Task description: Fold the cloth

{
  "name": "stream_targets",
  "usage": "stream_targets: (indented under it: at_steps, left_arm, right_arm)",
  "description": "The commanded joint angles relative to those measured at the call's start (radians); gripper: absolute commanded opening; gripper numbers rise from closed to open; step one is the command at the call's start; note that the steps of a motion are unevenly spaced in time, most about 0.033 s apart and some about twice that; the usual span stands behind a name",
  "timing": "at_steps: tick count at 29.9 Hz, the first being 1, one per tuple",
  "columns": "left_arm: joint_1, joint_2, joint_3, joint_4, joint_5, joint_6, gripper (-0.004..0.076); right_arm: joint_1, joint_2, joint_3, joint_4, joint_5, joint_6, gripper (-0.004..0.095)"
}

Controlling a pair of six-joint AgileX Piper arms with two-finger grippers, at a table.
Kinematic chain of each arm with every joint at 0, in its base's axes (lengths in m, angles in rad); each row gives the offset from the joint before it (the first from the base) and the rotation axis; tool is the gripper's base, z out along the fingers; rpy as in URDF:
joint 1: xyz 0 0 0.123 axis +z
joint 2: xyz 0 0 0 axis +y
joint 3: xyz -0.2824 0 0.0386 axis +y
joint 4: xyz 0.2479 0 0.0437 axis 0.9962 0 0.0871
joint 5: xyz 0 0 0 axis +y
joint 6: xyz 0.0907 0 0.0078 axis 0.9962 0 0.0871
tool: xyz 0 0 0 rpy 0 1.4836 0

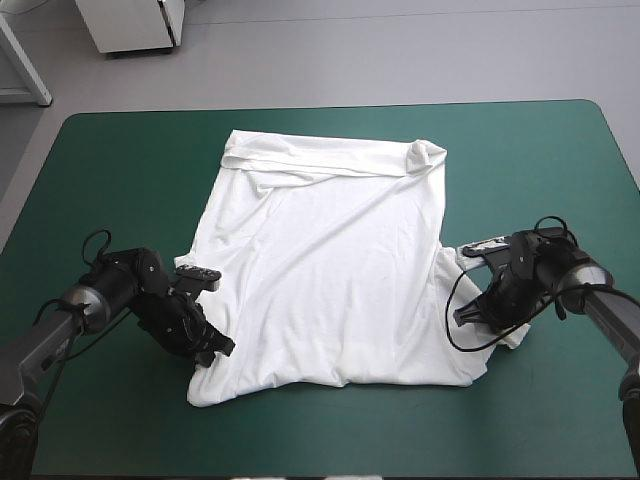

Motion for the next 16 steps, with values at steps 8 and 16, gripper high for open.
stream_targets:
  at_steps: [8, 16]
  left_arm:
    - [-0.011, -0.18, -0.147, -0.121, 0.138, 0.02, -0.0009]
    - [-0.011, -0.46, -0.461, -0.111, 0.233, 0.018, -0.0009]
  right_arm:
    - [-0.002, -0.184, -0.084, 0.203, 0.136, -0.076, -0.0019]
    - [-0.002, -0.471, -0.36, 0.213, 0.253, 0.01, -0.0019]
